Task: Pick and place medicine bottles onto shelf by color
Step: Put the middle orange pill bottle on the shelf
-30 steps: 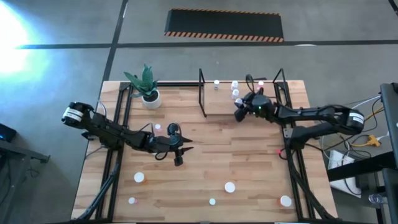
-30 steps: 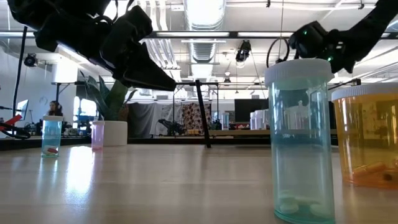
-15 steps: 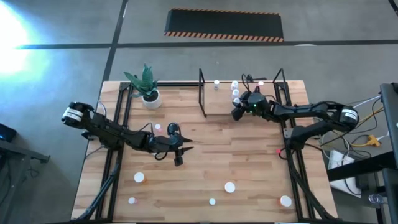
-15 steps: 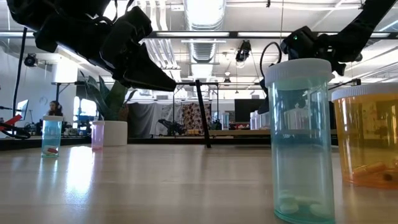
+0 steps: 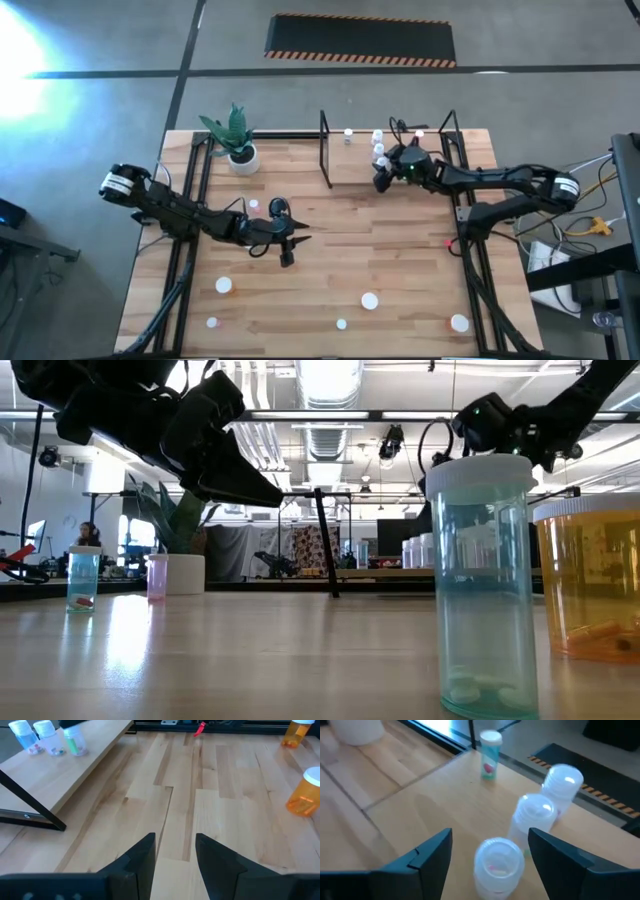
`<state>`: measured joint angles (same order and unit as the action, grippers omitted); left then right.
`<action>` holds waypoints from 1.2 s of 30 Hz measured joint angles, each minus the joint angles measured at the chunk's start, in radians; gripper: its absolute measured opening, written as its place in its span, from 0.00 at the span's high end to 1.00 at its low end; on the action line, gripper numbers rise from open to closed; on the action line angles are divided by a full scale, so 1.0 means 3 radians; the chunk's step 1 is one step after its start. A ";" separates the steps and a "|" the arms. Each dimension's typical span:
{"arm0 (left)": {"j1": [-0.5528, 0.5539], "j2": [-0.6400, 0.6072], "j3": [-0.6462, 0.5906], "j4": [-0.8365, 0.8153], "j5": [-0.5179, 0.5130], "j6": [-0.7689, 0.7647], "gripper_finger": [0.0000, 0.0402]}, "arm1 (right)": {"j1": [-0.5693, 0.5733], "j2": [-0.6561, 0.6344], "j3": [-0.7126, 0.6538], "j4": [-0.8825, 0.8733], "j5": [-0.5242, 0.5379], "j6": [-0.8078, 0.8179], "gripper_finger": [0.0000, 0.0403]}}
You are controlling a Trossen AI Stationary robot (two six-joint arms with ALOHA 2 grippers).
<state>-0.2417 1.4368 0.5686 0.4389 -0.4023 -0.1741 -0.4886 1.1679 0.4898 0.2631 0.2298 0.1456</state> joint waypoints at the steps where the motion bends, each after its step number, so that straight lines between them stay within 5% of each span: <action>1: 0.0000 0.0000 0.0000 0.0000 0.0000 -0.0003 0.69 | 0.0016 -0.0072 0.0030 -0.0113 -0.0027 0.0008 0.37; 9: 0.0000 0.0000 -0.0004 0.0014 0.0000 -0.0007 0.69 | 0.0542 -0.0754 0.0299 -0.1648 -0.0069 0.0286 0.40; 17: 0.0000 0.0000 -0.0004 0.0039 0.0000 -0.0007 0.69 | 0.1710 -0.1104 0.0280 -0.2188 0.0111 0.1108 0.40; 29: 0.0000 0.0000 -0.0017 0.0172 0.0000 0.0005 0.69 | 0.3377 -0.0682 0.0306 -0.2174 0.0168 0.1659 0.40; 36: 0.0000 -0.0001 -0.0018 0.0274 0.0000 0.0094 0.69 | 0.3861 -0.0091 0.0275 -0.1340 0.0184 0.1947 0.40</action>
<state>-0.2417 1.4364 0.5632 0.5212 -0.4023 -0.1459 0.6697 1.1407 0.5724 -0.1388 0.2849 0.7298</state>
